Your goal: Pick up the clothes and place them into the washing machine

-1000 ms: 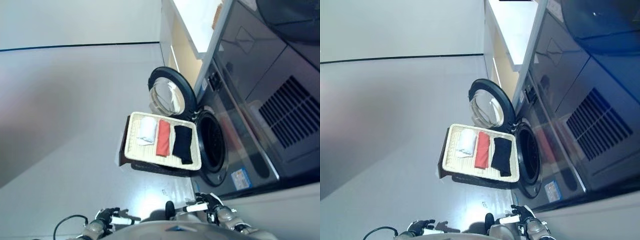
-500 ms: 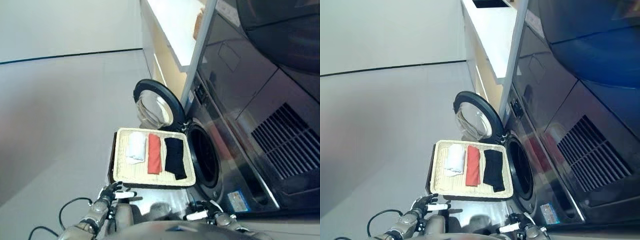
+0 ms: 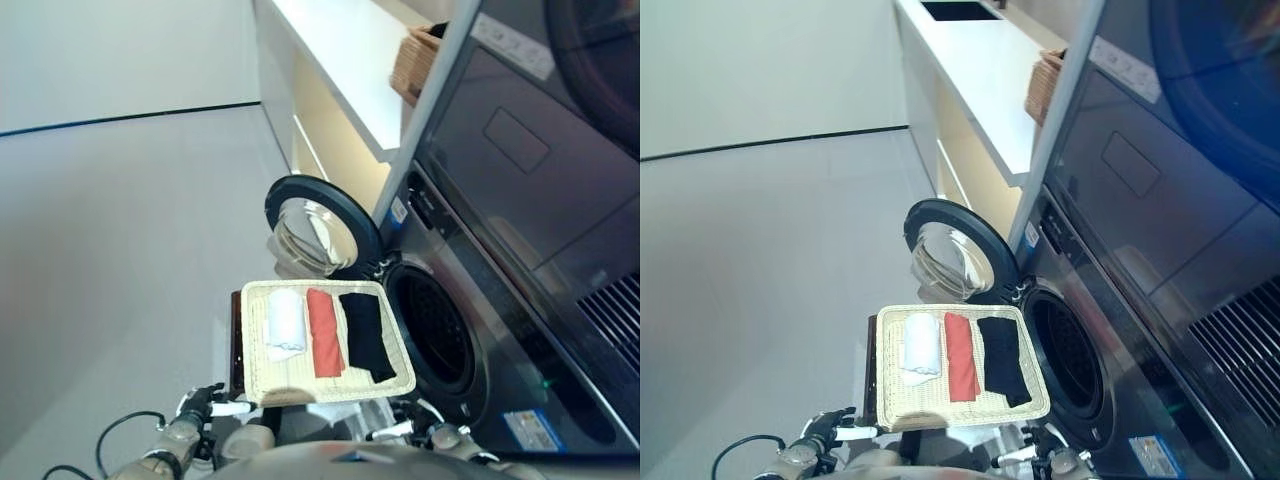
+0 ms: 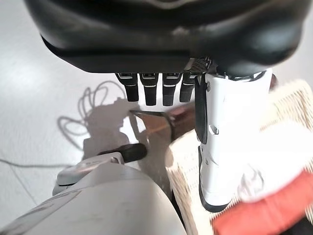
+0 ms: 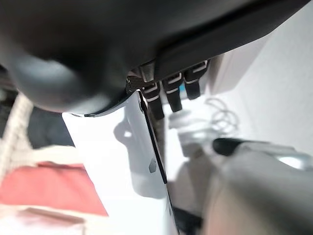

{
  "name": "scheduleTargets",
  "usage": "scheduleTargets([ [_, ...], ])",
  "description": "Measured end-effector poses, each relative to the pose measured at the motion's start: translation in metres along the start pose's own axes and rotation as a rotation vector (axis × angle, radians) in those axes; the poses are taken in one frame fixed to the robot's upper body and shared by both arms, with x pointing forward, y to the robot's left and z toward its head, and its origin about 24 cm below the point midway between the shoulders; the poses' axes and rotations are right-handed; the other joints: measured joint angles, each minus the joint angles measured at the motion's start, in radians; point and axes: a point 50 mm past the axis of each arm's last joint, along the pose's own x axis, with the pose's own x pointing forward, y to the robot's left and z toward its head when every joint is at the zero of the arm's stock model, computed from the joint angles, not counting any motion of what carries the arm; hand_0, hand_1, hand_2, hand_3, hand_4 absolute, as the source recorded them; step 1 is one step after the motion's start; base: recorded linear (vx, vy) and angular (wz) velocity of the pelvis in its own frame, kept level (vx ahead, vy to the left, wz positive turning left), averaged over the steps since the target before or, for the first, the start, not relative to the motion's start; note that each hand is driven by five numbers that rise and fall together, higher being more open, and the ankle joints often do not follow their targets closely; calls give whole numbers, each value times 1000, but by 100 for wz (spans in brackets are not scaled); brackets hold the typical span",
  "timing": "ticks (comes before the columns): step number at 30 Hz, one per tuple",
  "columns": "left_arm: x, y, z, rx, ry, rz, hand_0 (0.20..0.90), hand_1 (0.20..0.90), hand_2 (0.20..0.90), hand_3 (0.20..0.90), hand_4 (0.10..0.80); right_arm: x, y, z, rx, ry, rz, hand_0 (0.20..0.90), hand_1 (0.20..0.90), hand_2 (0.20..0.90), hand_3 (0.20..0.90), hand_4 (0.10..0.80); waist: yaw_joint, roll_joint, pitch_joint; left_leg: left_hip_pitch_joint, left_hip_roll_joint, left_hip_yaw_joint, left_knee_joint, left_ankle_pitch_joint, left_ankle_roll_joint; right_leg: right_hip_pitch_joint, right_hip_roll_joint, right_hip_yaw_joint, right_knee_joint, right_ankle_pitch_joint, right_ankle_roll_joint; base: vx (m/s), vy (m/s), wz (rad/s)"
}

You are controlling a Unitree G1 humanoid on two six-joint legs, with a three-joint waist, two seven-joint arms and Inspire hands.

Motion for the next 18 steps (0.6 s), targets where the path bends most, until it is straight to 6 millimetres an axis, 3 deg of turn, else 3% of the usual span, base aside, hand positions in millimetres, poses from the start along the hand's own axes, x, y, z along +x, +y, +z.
scheduleTargets([
  [1, 1, 3, 5, 15, -14, 2, 900, 900, 900, 900, 800, 1, -5, 11, -12, -35, -12, 900, 900, 900, 900, 800, -3, -10, 11, 6, 6, 0, 7, -4, 5, -37, 3, -9, 66, 18, 9, 241, 172, -26],
  [2, 2, 5, 10, 29, -31, 5, 900, 900, 900, 900, 800, 2, -13, 28, -62, -90, -32, 900, 900, 900, 900, 800, -8, 5, 21, 5, 15, 3, -2, -7, 13, -94, -11, -66, 131, 62, 8, 208, 81, -27],
  [3, 2, 6, 13, 30, -43, 8, 900, 900, 900, 900, 800, 2, -17, 35, -74, -117, -45, 900, 900, 900, 900, 800, -11, 5, 25, 9, 14, 2, -6, -3, 19, -112, -24, -115, 135, 53, -3, 256, -14, -45],
  [4, 2, 9, 13, 13, -46, 19, 900, 900, 900, 900, 800, 1, -20, 44, -95, -156, -54, 900, 900, 900, 900, 800, -5, 4, 22, 17, 8, 2, -30, -1, 22, -116, -46, -196, 73, 11, -24, 184, -89, -42],
  [6, 1, 18, 11, -14, -39, 48, 900, 900, 900, 900, 800, 1, -23, 61, -116, -213, -73, 900, 900, 900, 900, 800, -7, 0, 25, 21, 2, -1, -35, 23, 24, -81, -43, -262, -127, -5, -32, 220, -113, -26],
  [8, 1, 23, 8, -37, -32, 66, 900, 900, 900, 900, 800, 2, -25, 60, -154, -190, -75, 900, 900, 900, 900, 800, -6, -20, 21, 14, -25, -15, -41, 24, 22, -28, -32, -246, -281, -1, -35, 189, -94, 35],
  [9, 0, 19, 5, -53, -28, 62, 900, 900, 900, 900, 800, 3, -25, 49, -171, -138, -74, 900, 900, 900, 900, 800, -1, -19, -1, 20, -27, -23, -60, 21, 16, -13, -28, -252, -318, 28, -71, 183, -86, 63],
  [10, 0, 18, 5, -55, -35, 60, 900, 900, 900, 900, 800, 3, -26, 45, -180, -124, -76, 900, 900, 900, 900, 800, 2, -18, -6, 18, -25, -28, -59, 15, 4, -6, -27, -269, -342, 44, -77, 161, -87, 56],
  [13, -8, 2, -30, -57, 57, 22, 900, 900, 900, 900, 800, 0, -36, 45, -248, -149, -102, 900, 900, 900, 900, 800, 25, 5, -23, 16, -3, -27, -56, 15, -20, 50, 0, -279, -444, 100, -94, 60, -90, 9],
  [15, -12, -6, -43, -82, 86, 3, 900, 900, 900, 900, 800, -1, -44, 49, -325, -156, -121, 900, 900, 900, 900, 800, 31, 7, -31, 7, 2, -36, -50, 20, -28, 72, 10, -296, -493, 120, -98, -112, -70, 14],
  [18, -8, -7, -24, -44, 16, -4, 900, 900, 900, 900, 800, -3, -68, 65, -566, -169, -197, 900, 900, 900, 900, 800, 49, 7, -34, -54, 9, -55, -47, 38, -33, 43, 23, -318, -537, 153, -111, -194, -45, 21],
])
